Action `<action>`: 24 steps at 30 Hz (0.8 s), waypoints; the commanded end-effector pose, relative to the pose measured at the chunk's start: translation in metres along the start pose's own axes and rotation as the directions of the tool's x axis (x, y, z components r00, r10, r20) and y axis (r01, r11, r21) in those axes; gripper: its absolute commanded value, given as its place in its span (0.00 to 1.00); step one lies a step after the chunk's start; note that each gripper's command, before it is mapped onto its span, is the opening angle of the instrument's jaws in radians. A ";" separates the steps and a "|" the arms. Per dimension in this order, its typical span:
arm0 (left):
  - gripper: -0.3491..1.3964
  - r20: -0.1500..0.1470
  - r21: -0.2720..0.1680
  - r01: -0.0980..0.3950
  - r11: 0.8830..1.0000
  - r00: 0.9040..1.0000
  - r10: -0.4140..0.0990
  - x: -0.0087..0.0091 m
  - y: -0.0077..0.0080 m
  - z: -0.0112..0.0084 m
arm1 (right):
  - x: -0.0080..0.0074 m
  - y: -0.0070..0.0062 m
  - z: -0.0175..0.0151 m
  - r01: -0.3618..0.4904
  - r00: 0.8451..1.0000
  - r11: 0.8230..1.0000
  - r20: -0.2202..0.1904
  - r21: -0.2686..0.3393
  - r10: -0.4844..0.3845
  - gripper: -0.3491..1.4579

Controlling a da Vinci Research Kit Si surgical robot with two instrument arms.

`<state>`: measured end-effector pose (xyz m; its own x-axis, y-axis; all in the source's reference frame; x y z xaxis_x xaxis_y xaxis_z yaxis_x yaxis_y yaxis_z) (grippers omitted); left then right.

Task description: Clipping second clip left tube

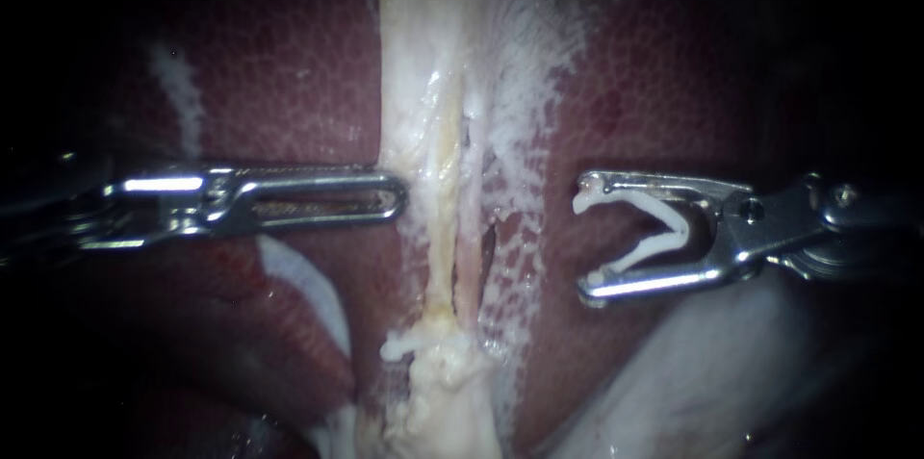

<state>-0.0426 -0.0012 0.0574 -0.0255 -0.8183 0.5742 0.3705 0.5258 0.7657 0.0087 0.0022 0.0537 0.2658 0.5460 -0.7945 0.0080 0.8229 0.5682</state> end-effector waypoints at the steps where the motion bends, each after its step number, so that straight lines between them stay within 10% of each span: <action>1: 0.00 0.000 0.001 0.000 1.000 1.000 0.000 0.0000 0.0000 0.0000 | 0.0000 0.0000 0.0000 0.000 1.000 1.000 0.000 0.000 0.000 0.52; 11: 0.00 -0.003 0.005 0.008 1.000 1.000 -0.008 -0.0014 -0.0010 -0.0012 | -0.0012 -0.0003 0.0011 -0.074 0.997 0.997 0.000 -0.001 0.074 0.52; 24: 0.00 0.026 0.030 0.028 0.999 0.999 -0.029 -0.0048 -0.0027 -0.0049 | -0.0074 0.0002 0.0078 -0.204 0.976 0.979 0.084 0.027 0.201 0.52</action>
<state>-0.0388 0.0003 0.0506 -0.0644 -0.8272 0.5581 0.3422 0.5071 0.7910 0.0146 -0.0032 0.0616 0.3437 0.6899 -0.6371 -0.0211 0.6840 0.7292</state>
